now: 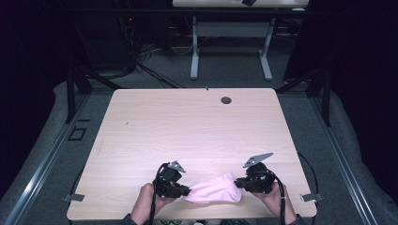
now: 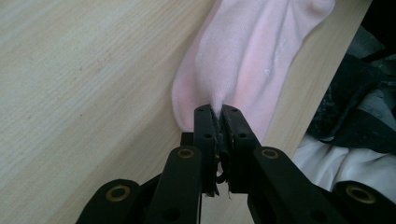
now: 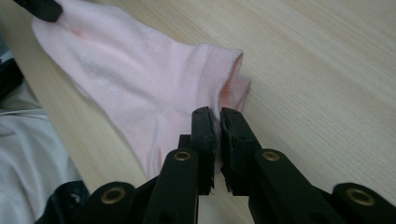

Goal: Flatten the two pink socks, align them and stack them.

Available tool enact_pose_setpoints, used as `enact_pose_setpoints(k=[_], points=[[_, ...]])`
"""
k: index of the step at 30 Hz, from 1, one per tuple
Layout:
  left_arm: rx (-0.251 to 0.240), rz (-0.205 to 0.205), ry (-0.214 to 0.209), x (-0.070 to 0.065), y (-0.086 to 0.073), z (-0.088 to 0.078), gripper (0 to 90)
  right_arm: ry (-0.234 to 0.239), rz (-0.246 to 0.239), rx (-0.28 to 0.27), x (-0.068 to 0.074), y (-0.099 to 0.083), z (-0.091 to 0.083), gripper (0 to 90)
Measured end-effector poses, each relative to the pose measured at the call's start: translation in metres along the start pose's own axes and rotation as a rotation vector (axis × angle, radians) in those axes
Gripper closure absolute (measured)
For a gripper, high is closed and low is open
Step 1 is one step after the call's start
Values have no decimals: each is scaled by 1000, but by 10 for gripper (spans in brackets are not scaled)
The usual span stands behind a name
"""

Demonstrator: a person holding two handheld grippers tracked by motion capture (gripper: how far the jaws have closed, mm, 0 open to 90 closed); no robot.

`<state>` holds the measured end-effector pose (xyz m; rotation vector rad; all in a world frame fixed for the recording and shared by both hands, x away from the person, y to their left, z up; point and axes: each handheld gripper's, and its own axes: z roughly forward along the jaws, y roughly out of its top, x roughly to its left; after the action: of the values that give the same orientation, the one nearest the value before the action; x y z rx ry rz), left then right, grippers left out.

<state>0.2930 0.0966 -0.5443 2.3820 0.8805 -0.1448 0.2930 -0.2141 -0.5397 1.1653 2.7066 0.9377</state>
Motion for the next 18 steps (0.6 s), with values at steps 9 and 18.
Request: enact_pose_setpoints(k=[9, 18], points=[[3, 17, 87, -1, -1, 11, 706, -50, -21, 19, 0, -5, 15, 811], [-79, 32, 170, 2, -6, -3, 281, -80, 5, -29, -1, -8, 8, 571]])
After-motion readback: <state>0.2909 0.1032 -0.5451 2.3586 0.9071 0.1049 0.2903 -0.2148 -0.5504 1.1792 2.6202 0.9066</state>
